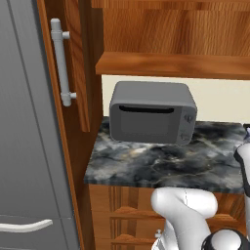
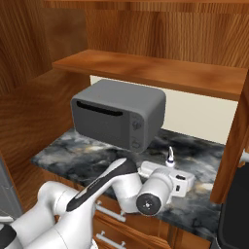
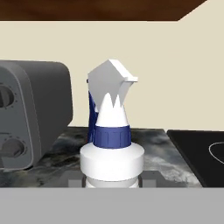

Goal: Move the cutting board and knife to the sink. Then move spray from the cabinet to the counter.

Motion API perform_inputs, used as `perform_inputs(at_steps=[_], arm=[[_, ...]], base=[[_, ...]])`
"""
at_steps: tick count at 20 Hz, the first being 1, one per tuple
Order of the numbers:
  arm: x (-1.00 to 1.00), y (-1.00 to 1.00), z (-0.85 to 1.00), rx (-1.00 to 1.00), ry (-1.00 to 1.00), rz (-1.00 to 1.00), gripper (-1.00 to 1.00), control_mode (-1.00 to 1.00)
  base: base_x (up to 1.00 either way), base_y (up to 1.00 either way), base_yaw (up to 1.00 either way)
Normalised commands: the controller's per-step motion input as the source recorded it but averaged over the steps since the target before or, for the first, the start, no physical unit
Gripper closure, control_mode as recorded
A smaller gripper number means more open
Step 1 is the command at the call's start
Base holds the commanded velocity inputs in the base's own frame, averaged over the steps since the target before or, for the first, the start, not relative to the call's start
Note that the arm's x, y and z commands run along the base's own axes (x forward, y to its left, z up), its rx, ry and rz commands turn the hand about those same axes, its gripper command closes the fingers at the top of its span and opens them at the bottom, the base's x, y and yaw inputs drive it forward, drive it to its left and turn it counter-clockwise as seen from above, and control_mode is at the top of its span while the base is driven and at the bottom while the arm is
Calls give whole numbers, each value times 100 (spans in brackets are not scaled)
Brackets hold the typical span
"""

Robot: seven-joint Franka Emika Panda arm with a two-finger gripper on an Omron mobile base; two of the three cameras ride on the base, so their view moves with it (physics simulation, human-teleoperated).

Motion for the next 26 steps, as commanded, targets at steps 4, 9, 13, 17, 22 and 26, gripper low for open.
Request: perform_inputs(at_steps=[4,9,13,17,22,26], arm=[[0,0,-25,0,0,0,100,-100],[-1,0,-19,0,-1,1,100,-100],[0,0,-21,0,-3,0,100,-100],[0,0,-24,0,-5,0,100,-100],[0,0,-22,0,-7,0,100,-100],[0,0,-26,0,-5,0,100,-100]], base=[[0,0,0],[0,0,0],[0,0,0],[0,0,0],[0,0,0],[0,0,0]])
